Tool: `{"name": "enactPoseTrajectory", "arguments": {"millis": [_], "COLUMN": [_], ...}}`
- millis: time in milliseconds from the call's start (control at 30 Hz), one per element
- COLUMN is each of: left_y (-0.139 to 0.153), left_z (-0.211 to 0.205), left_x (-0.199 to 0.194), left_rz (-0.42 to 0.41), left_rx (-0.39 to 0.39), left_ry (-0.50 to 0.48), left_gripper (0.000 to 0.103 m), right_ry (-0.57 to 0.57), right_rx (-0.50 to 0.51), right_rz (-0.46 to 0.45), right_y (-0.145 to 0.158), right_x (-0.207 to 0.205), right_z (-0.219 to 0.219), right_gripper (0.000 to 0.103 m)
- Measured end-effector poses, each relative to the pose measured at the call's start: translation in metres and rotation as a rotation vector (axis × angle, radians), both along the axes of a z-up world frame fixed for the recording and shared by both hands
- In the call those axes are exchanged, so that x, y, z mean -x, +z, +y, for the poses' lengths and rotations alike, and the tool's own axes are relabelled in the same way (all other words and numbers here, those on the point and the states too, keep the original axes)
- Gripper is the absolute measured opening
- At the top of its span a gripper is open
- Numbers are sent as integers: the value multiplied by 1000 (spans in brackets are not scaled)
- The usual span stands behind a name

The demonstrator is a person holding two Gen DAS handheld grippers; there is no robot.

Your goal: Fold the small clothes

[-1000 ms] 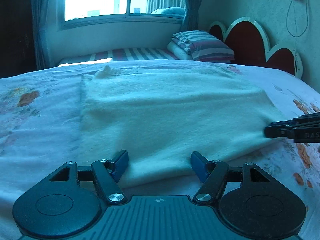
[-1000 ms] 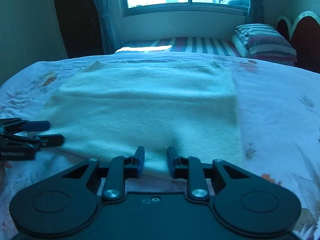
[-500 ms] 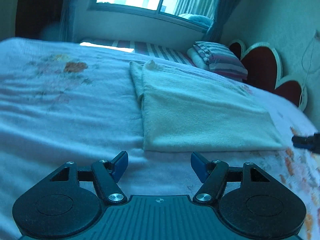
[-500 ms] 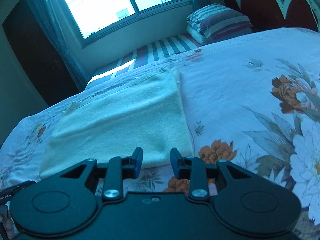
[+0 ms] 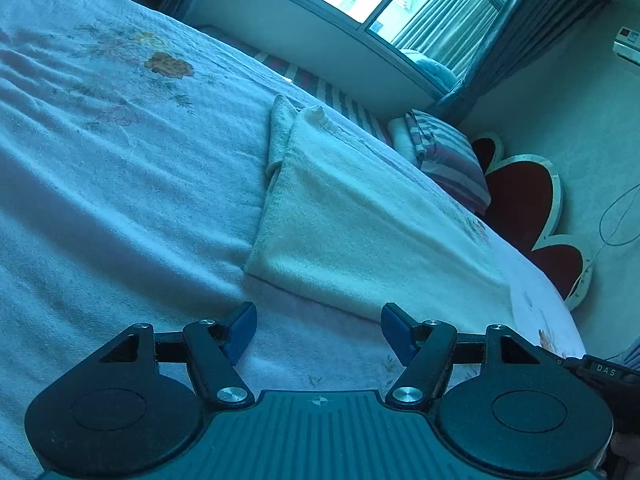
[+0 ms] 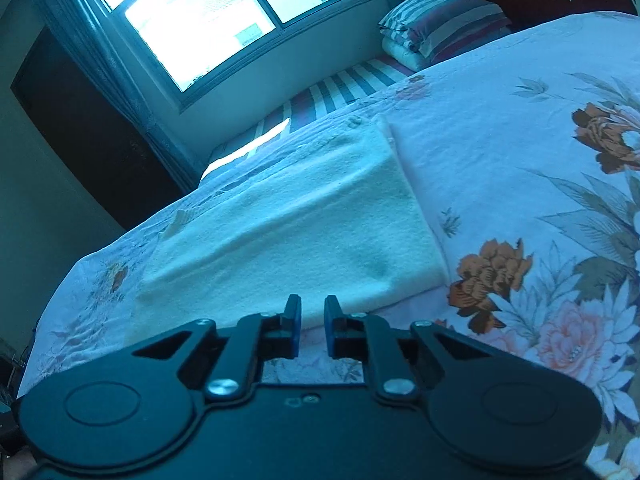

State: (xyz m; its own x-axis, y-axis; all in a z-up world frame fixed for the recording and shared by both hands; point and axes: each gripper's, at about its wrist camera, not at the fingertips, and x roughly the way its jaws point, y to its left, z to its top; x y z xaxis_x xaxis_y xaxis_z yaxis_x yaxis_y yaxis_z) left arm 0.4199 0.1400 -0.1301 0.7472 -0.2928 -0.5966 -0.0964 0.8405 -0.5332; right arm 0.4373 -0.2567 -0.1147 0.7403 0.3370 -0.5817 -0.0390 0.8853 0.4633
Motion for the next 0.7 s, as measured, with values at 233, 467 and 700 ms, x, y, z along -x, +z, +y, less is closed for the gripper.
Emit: {"name": "enactPoseTrajectory", "arguments": {"millis": [233, 467, 700], "left_y": [0, -11, -38], "left_z": [-7, -11, -6], "left_x": [-7, -18, -40], "left_rz": [5, 2, 19], "left_rx": [-8, 98, 383], "left_ry": [33, 73, 196], "left_gripper": [68, 68, 42], "right_ry": [94, 117, 155], "right_rx": [32, 21, -14], "right_rz": [-24, -31, -41], "right_y": [8, 6, 1], "right_x": [-27, -47, -87], "right_z": [20, 25, 41], "right_gripper": [9, 9, 9]}}
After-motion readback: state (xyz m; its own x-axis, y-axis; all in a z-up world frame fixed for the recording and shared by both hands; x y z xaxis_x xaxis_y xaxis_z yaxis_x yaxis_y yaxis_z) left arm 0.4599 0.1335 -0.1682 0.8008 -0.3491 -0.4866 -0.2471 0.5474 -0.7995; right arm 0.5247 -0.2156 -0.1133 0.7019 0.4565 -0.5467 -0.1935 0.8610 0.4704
